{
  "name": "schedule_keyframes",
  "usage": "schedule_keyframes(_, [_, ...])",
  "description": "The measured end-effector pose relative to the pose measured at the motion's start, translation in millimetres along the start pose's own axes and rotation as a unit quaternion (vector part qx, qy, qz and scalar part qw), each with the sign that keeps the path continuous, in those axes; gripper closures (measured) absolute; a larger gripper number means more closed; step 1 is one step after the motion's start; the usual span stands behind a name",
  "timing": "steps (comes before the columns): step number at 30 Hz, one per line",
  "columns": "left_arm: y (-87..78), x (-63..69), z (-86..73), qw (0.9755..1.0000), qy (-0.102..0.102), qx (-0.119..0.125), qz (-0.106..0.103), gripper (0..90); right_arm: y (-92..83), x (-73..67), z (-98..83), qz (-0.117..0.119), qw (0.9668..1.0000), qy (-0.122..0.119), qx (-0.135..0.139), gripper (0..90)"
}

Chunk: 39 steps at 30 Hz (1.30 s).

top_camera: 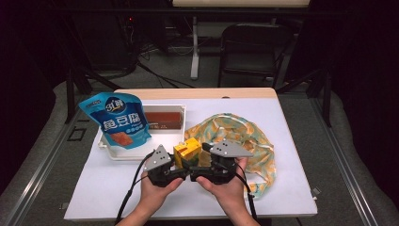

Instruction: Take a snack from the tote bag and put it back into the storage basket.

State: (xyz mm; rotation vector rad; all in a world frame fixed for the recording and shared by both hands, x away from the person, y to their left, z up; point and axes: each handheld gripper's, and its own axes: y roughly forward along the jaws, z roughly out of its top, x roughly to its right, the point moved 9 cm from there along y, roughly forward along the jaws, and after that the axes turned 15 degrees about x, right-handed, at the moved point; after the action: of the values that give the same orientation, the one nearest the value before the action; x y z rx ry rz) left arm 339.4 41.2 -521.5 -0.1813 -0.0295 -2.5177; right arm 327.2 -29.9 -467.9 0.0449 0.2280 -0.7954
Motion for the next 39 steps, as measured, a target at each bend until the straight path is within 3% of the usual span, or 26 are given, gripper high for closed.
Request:
schedule_keyframes(4, [-9.6, -14.1, 4.8, 0.9998, 0.001, 0.007, 0.019, 52.5, -8.2, 3.6, 9.8, -0.002, 0.9998, -0.007, 0.018, 13.6])
schedule_keyframes(7, [-18.2, -25.7, 7.6, 0.9995, -0.011, 0.013, 0.026, 52.5, -15.0, 17.0, 14.2, -0.015, 0.9996, -0.004, 0.025, 13.6])
schedule_keyframes(9, [-26.2, -35.5, 10.5, 0.9990, -0.015, 0.018, 0.038, 52.5, -22.4, 31.8, 14.6, -0.031, 0.9993, 0.000, 0.022, 13.8])
schedule_keyframes(14, [-37.3, -53.7, 12.9, 0.9979, -0.019, 0.028, 0.056, 52.4, -41.9, 72.5, 7.2, -0.086, 0.9960, -0.020, 0.014, 14.4])
schedule_keyframes(19, [-45.5, -73.0, 15.5, 0.9956, -0.037, 0.038, 0.077, 52.4, -52.5, 115.8, -9.8, -0.132, 0.9912, -0.008, -0.006, 15.2])
schedule_keyframes(23, [-50.4, -82.1, 14.1, 0.9933, -0.039, 0.045, 0.098, 52.1, -60.0, 135.9, -19.0, -0.151, 0.9885, 0.001, -0.016, 15.4])
schedule_keyframes(26, [-52.8, -87.2, 10.8, 0.9926, -0.045, 0.043, 0.104, 52.1, -63.0, 144.3, -24.8, -0.151, 0.9882, 0.008, -0.025, 15.1])
schedule_keyframes(27, [-52.8, -90.1, 10.5, 0.9913, -0.042, 0.046, 0.116, 52.1, -63.4, 146.6, -26.4, -0.151, 0.9882, 0.011, -0.025, 15.1])
schedule_keyframes(28, [-53.7, -92.0, 10.0, 0.9920, -0.044, 0.042, 0.111, 52.0, -64.0, 149.2, -27.8, -0.153, 0.9878, 0.009, -0.026, 15.1])
schedule_keyframes(32, [-53.6, -98.8, 9.0, 0.9906, -0.054, 0.045, 0.117, 52.0, -65.2, 157.9, -32.0, -0.159, 0.9866, 0.008, -0.033, 15.3])
schedule_keyframes(35, [-50.2, -101.1, 3.5, 0.9910, -0.052, 0.036, 0.118, 52.0, -67.7, 160.9, -31.3, -0.160, 0.9864, 0.016, -0.032, 15.5])
schedule_keyframes(39, [-45.0, -104.7, -1.8, 0.9900, -0.059, 0.034, 0.124, 52.0, -78.1, 166.0, -29.2, -0.165, 0.9854, 0.018, -0.038, 16.0])
